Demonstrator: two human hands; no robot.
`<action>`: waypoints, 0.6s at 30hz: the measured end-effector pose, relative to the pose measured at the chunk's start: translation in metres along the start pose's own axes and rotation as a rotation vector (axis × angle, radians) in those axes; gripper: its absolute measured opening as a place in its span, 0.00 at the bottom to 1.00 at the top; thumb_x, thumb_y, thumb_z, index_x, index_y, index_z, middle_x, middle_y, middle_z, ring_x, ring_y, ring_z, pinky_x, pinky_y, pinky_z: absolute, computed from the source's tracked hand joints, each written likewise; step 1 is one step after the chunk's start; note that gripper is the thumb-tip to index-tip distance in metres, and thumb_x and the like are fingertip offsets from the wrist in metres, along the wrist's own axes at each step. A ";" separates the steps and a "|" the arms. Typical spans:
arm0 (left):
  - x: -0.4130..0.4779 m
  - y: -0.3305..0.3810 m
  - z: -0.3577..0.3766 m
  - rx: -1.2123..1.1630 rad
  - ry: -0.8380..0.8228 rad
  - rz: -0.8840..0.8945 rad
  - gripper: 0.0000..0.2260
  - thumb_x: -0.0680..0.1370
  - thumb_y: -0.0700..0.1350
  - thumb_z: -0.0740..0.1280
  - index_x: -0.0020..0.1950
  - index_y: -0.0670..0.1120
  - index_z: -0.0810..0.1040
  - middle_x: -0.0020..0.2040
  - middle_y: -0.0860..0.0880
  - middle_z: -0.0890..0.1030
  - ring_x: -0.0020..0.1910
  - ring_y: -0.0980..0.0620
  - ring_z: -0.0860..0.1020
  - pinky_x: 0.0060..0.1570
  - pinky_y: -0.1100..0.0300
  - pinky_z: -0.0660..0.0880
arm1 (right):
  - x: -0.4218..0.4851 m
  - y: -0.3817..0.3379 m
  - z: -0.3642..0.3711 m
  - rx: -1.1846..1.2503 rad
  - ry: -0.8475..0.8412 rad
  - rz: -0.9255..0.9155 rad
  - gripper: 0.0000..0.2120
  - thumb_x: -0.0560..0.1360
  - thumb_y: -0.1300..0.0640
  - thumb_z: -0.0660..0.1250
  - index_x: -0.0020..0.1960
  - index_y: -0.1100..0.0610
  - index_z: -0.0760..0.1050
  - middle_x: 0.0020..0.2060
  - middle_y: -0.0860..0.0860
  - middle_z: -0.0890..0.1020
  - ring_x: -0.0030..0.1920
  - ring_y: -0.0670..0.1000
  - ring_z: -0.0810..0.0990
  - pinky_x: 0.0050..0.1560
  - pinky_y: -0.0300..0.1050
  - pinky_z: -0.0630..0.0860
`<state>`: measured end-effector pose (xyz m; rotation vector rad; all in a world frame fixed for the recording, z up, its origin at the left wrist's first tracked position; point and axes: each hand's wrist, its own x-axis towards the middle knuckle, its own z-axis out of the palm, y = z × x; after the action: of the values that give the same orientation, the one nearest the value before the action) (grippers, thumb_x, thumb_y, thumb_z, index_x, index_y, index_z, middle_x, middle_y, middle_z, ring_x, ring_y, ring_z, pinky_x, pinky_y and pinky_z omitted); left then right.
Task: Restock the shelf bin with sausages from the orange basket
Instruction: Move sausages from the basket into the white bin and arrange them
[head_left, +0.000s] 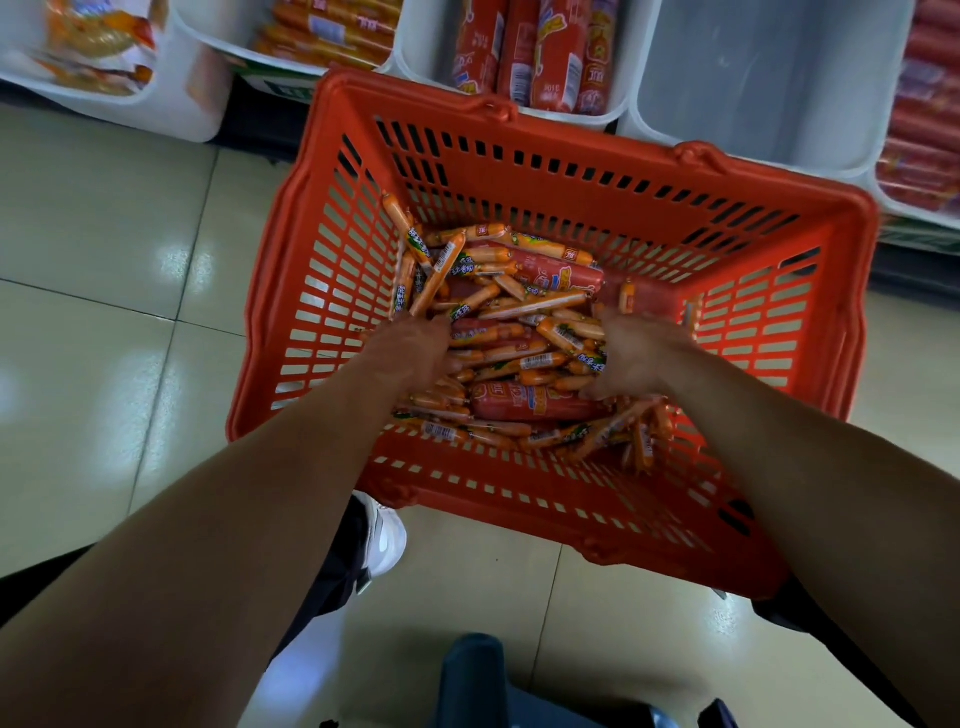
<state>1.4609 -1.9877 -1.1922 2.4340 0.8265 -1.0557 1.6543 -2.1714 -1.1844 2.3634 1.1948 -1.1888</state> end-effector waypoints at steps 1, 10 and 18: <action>-0.002 0.000 0.000 -0.040 0.007 0.006 0.19 0.81 0.56 0.62 0.65 0.44 0.70 0.61 0.40 0.76 0.61 0.40 0.74 0.56 0.46 0.72 | -0.004 -0.002 0.000 0.032 -0.007 0.011 0.56 0.64 0.36 0.78 0.81 0.55 0.52 0.72 0.56 0.72 0.71 0.60 0.70 0.67 0.54 0.68; 0.006 0.010 0.008 -0.413 0.068 -0.027 0.25 0.79 0.55 0.66 0.72 0.48 0.64 0.67 0.44 0.73 0.64 0.42 0.74 0.61 0.44 0.73 | -0.011 -0.015 0.020 0.371 0.181 0.082 0.47 0.65 0.40 0.79 0.76 0.52 0.62 0.62 0.53 0.79 0.60 0.57 0.79 0.54 0.48 0.73; 0.008 0.005 0.005 -0.407 -0.014 0.017 0.38 0.73 0.55 0.75 0.77 0.46 0.61 0.71 0.45 0.72 0.67 0.44 0.72 0.63 0.51 0.73 | -0.003 -0.017 0.017 0.242 0.100 0.116 0.48 0.63 0.34 0.77 0.74 0.55 0.64 0.63 0.55 0.79 0.66 0.60 0.75 0.69 0.58 0.66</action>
<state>1.4657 -1.9909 -1.2014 2.0845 0.9132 -0.8046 1.6304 -2.1712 -1.1907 2.6573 0.9737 -1.2516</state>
